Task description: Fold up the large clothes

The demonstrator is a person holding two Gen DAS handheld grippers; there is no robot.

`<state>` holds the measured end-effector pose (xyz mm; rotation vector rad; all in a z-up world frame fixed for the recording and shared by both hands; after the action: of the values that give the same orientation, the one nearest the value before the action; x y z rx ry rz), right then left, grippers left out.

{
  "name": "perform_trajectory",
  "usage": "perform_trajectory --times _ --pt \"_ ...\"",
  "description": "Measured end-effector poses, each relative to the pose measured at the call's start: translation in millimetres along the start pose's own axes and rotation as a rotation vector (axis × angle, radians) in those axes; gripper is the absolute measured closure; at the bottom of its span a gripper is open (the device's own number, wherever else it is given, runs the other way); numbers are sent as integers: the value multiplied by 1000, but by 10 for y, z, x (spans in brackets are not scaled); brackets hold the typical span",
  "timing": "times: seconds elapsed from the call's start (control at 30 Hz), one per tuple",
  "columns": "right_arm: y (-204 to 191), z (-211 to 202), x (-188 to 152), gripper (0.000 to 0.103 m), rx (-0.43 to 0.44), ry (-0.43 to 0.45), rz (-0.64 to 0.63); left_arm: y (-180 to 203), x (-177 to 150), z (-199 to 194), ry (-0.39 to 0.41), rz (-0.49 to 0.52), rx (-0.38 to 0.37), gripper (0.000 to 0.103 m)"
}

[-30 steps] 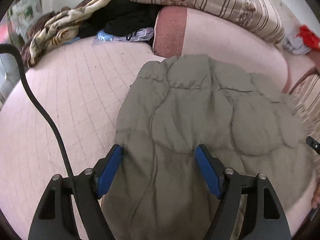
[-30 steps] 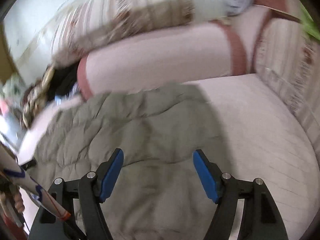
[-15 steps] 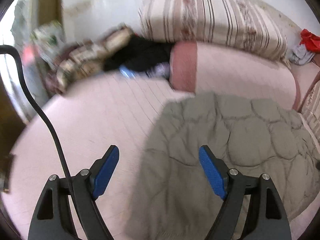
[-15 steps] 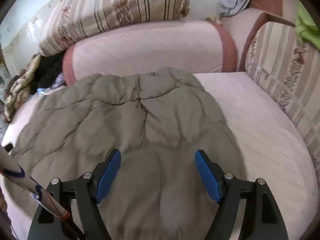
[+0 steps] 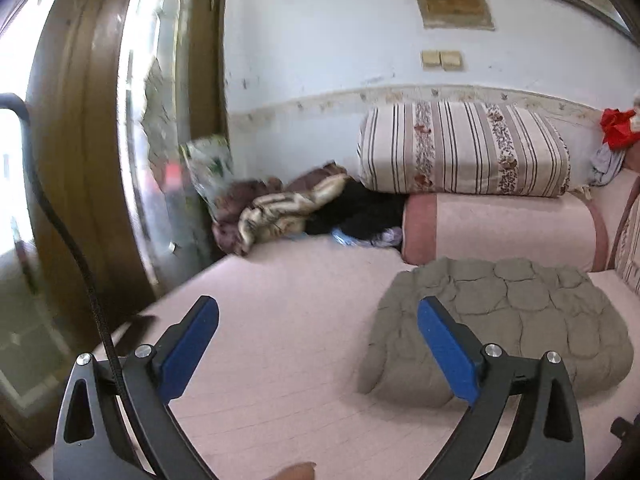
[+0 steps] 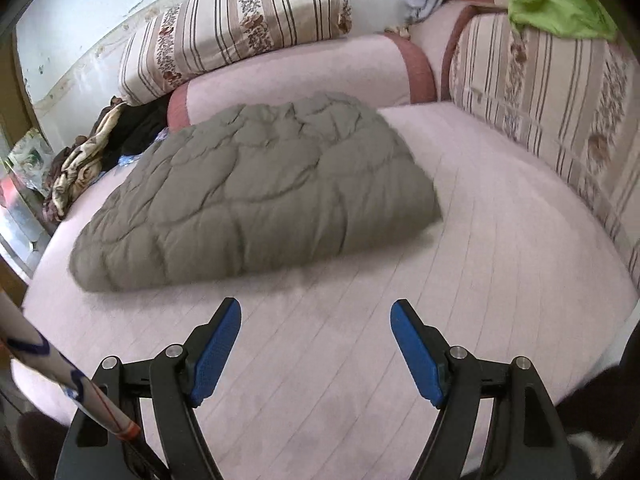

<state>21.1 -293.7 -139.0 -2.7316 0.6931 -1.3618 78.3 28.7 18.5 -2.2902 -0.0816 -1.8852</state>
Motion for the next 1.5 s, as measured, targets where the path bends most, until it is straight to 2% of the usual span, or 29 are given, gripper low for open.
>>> perform_trajectory --times 0.07,0.2,0.4,0.57,0.73,0.9,1.03,1.23,1.5 --pt "-55 -58 -77 22 13 -3 4 -5 -26 -175 -6 0 -29 3" --pt "-197 -190 -165 22 19 9 -28 -1 -126 -462 -79 -27 -109 2" --pt "-279 -424 -256 21 -17 66 -86 153 -224 -764 -109 -6 -176 2" --pt "-156 -487 -279 21 -38 69 -68 368 -303 -896 -148 38 -264 2" --pt "-40 -482 -304 21 -83 64 -60 594 -393 -1014 -151 92 -306 2" --pt "20 -481 -321 21 -112 69 -67 736 -436 -1040 -166 104 -356 2" --pt "17 -466 -313 20 -130 77 -88 781 -486 -970 -219 88 -377 2" --pt "-3 -483 -317 18 -163 108 -134 743 -556 -894 -239 81 -317 2" --pt "-146 -440 -343 18 -169 90 -196 729 -675 -763 -307 82 -317 2"
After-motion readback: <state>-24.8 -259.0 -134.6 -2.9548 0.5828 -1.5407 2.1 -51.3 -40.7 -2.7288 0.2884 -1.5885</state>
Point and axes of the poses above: each gripper's, at about its wrist camera, not at the fingertips, and z roughly the way its jaws point, y to its right, x to its top, the point moved 2 cm from there along z, roughly the way its jaws point, and after that the axes turned 7 degrees about y, right-handed, at the moved point
